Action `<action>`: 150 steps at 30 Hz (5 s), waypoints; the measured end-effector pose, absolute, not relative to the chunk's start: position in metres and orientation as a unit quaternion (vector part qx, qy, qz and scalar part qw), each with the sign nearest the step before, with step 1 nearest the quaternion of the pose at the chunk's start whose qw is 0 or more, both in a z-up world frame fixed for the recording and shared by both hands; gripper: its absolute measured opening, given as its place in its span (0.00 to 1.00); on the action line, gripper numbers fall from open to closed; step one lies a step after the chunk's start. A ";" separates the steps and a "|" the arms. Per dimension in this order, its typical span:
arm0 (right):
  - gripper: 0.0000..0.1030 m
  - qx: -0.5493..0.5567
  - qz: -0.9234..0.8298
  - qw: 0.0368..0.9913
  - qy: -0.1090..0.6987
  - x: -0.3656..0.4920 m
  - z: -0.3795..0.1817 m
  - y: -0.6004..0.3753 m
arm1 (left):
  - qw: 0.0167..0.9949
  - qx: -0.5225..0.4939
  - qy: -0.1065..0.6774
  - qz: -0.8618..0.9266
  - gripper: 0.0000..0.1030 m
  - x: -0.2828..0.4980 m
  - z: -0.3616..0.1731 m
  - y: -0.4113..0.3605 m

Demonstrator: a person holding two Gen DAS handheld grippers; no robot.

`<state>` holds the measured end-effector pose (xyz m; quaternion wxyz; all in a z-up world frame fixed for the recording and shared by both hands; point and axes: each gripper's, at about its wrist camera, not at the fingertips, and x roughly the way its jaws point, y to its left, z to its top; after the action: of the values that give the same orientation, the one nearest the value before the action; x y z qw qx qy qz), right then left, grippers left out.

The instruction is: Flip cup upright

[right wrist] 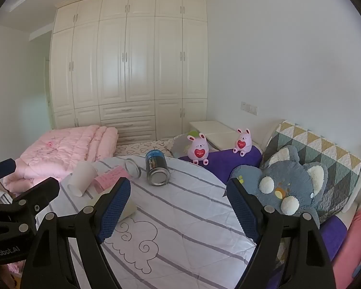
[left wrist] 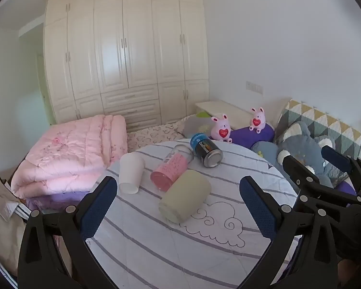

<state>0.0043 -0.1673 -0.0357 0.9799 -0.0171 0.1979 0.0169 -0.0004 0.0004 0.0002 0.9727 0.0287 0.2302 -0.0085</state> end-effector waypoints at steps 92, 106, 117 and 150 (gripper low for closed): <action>0.81 -0.020 0.030 0.965 0.260 0.068 -0.059 -0.153 | 0.952 0.011 0.304 -0.027 1.00 0.067 -0.023 0.021; 0.81 -0.011 0.034 0.959 0.282 0.111 -0.061 -0.153 | 0.938 0.031 0.343 -0.045 1.00 0.120 -0.018 0.015; 0.81 -0.026 0.028 0.948 0.317 0.156 -0.072 -0.155 | 0.928 0.045 0.368 -0.046 1.00 0.163 -0.030 0.009; 0.81 -0.015 0.041 0.939 0.341 0.228 -0.097 -0.167 | 0.842 0.133 0.523 -0.005 1.00 0.288 -0.113 -0.002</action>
<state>0.2284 -0.1665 -0.0968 0.9392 -0.0149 0.3406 0.0415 0.2876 -0.0023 -0.1126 0.8415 0.1334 0.5235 -0.0052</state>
